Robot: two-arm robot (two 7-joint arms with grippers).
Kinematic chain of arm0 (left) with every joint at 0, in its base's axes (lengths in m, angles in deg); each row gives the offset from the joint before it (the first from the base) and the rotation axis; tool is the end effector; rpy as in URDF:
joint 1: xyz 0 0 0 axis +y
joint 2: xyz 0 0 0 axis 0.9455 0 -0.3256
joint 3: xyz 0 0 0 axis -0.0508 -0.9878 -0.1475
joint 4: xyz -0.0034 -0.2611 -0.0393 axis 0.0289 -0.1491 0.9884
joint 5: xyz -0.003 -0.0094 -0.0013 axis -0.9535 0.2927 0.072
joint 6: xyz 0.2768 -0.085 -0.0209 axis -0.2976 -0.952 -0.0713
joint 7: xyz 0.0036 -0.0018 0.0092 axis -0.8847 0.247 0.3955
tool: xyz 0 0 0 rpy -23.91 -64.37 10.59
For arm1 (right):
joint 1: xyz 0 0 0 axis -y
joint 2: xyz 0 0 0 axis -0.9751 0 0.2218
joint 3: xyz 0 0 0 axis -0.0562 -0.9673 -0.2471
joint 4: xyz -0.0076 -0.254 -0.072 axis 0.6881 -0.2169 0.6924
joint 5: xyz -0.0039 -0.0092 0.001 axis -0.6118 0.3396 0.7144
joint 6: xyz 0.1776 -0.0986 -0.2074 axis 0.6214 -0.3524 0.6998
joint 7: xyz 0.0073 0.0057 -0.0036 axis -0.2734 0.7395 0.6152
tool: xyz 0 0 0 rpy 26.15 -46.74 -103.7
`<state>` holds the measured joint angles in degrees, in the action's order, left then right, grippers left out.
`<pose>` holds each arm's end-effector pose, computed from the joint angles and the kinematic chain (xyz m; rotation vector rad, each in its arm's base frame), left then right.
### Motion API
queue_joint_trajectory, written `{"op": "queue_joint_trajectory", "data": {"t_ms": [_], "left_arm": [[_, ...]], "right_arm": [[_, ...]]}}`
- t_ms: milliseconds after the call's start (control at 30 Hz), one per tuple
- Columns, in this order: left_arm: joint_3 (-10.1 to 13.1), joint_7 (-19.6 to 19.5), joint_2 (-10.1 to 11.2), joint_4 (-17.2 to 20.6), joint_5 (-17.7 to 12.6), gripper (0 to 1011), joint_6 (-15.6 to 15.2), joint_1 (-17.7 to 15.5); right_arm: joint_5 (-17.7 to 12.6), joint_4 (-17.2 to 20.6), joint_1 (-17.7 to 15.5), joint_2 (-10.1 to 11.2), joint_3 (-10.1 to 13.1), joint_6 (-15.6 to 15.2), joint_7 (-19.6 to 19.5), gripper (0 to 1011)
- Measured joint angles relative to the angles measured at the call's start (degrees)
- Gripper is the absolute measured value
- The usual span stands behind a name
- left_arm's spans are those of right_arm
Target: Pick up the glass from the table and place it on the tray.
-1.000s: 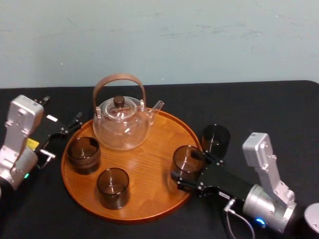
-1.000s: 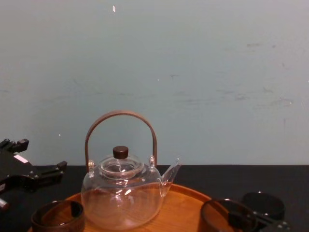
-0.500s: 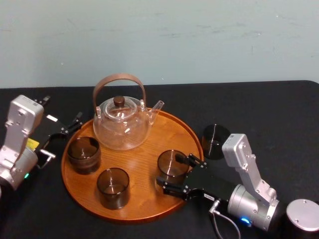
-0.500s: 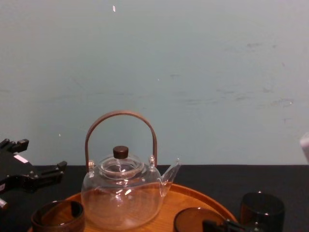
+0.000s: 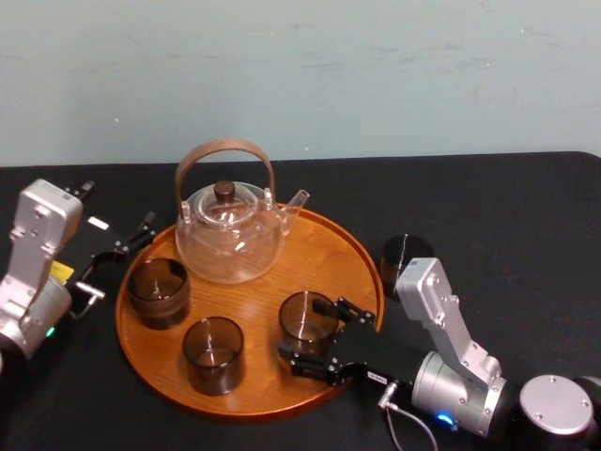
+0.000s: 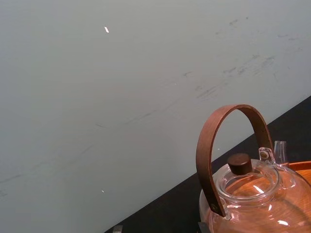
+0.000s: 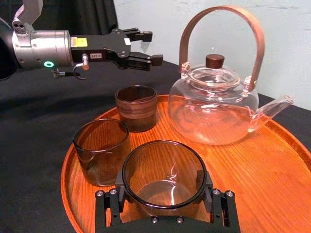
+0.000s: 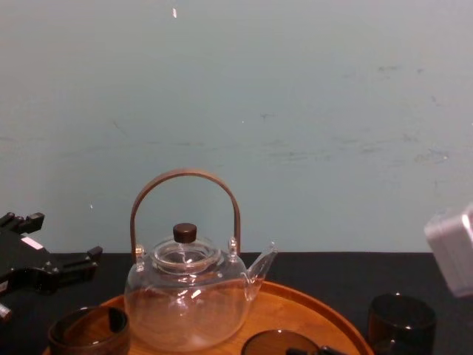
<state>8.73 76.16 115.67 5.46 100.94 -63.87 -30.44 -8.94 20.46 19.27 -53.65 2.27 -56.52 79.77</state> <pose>0.3364 0.0726 -0.2776 0.3043 -0.2853 1.2479 0.3054 0.0217 -0.3134 -0.1714 0.0605 -0.6220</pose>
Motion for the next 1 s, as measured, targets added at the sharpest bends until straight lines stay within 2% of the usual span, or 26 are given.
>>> {"op": "queue_joint_trajectory", "data": {"t_ms": [333,1000], "left_arm": [[0.0,0.0,0.0,0.0,0.0,1001,0.0,0.0],[0.0,0.0,0.0,0.0,0.0,1001,0.0,0.0]], "right_arm": [[0.5,-1.9,1.2,-0.7,-1.1,0.7,0.4,905],[0.1,-5.3,2.7,-2.0,-1.8,1.2,1.3,905]]}}
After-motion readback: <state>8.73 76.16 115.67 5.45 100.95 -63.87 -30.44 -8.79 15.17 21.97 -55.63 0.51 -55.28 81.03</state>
